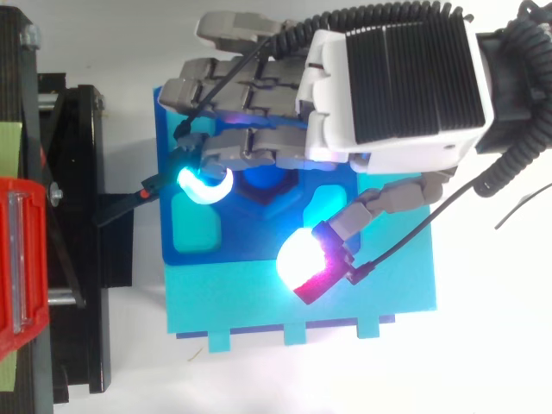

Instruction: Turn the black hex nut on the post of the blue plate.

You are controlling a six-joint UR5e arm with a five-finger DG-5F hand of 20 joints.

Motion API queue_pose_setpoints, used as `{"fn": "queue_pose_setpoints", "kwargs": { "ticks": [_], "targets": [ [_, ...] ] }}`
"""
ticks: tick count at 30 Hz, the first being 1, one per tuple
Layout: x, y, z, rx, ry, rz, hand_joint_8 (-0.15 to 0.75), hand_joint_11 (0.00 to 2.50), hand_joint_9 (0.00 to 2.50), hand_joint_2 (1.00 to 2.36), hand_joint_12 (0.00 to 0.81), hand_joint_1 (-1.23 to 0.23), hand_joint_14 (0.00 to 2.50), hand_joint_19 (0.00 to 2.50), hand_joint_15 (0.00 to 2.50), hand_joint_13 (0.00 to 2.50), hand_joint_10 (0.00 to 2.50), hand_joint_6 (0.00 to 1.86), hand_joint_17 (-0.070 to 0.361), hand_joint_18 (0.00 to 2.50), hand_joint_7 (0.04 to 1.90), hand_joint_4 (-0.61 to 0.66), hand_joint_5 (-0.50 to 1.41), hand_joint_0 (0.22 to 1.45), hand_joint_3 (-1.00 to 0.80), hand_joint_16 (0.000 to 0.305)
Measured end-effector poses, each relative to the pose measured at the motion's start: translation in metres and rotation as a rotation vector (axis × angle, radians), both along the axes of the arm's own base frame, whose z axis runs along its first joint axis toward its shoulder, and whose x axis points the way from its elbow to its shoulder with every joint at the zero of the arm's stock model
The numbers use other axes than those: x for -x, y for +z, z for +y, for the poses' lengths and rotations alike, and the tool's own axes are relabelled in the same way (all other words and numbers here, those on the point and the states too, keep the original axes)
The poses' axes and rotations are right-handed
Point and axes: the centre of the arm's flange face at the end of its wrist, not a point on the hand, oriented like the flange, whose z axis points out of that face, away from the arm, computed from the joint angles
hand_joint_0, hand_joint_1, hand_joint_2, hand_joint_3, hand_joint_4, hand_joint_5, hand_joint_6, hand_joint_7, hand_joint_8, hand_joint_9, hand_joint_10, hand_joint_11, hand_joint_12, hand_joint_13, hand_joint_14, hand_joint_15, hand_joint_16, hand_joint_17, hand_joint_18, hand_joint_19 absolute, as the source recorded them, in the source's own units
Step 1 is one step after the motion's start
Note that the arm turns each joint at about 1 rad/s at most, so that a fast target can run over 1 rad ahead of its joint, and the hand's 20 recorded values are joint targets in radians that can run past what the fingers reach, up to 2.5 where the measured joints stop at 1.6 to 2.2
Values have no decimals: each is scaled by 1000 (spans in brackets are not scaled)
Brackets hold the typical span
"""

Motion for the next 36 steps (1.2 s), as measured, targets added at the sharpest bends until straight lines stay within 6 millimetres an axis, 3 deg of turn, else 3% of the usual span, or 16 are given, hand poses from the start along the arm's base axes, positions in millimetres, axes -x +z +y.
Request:
{"fn": "queue_pose_setpoints", "kwargs": {
  "ticks": [16,36],
  "targets": [
    [6,-1,-17,-3,15,17,236,0,191,1000,361,-545,0,124,25,89,0,502,117,0,788,194,-211,466,-500,52],
    [18,0,-63,-7,35,14,236,0,193,1000,361,-545,0,131,27,93,0,502,117,0,788,194,-210,467,-500,52]
  ]
}}
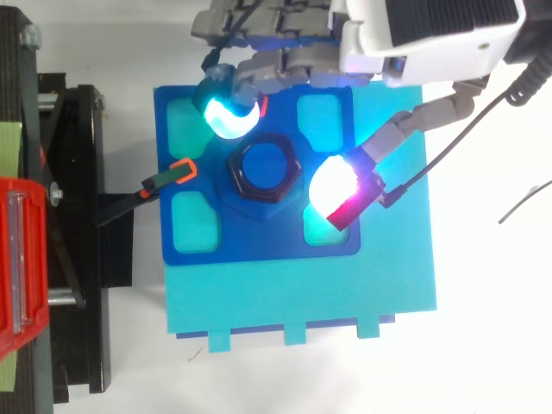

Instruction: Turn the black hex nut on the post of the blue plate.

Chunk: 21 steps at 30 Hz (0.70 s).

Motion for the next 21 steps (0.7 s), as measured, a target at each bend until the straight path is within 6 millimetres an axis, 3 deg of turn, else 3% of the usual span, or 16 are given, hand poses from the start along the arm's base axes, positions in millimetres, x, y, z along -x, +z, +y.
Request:
{"fn": "queue_pose_setpoints", "kwargs": {
  "ticks": [9,21],
  "targets": [
    [-5,25,3,-52,9,9,237,0,195,1000,361,-544,0,131,23,94,0,502,117,0,788,195,-210,467,-500,52],
    [-16,30,27,-43,-2,-19,239,0,197,1000,362,-541,0,132,24,93,0,502,117,0,788,196,-209,467,-500,52]
  ]
}}
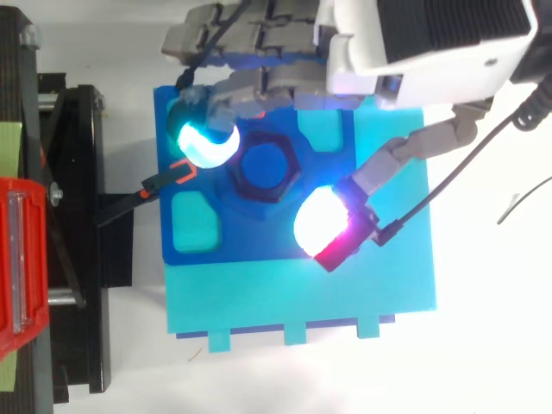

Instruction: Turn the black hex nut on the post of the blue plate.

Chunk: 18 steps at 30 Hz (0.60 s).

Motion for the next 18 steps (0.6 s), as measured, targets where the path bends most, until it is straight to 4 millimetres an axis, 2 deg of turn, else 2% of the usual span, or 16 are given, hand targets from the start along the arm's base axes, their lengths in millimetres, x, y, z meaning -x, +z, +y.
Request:
{"fn": "queue_pose_setpoints", "kwargs": {
  "ticks": [18],
  "targets": [
    [-7,-3,43,30,-36,28,238,0,196,1000,362,-539,0,133,27,87,0,502,116,0,786,207,-205,469,-500,52]
  ]
}}
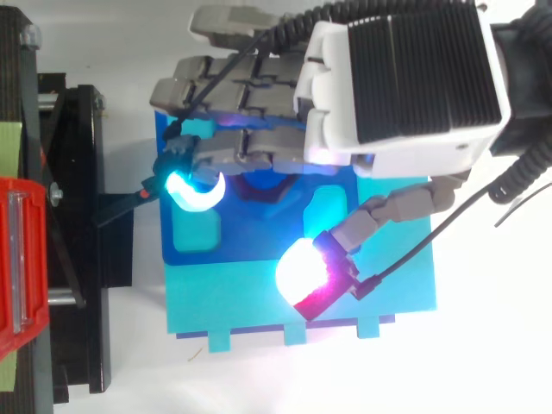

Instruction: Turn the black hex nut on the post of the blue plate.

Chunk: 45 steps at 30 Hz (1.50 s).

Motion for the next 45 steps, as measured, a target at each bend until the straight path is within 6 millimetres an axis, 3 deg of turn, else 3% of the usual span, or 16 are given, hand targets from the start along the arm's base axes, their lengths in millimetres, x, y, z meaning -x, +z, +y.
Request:
{"fn": "queue_pose_setpoints", "kwargs": {
  "ticks": [10,45],
  "targets": [
    [4,-4,2,21,5,35,238,0,194,1000,362,-539,0,133,31,85,0,502,116,0,788,214,-203,469,-500,52],
    [15,-8,-35,21,0,55,239,0,196,1000,362,-540,0,138,28,89,0,502,116,0,785,214,-202,470,-500,52]
  ]
}}
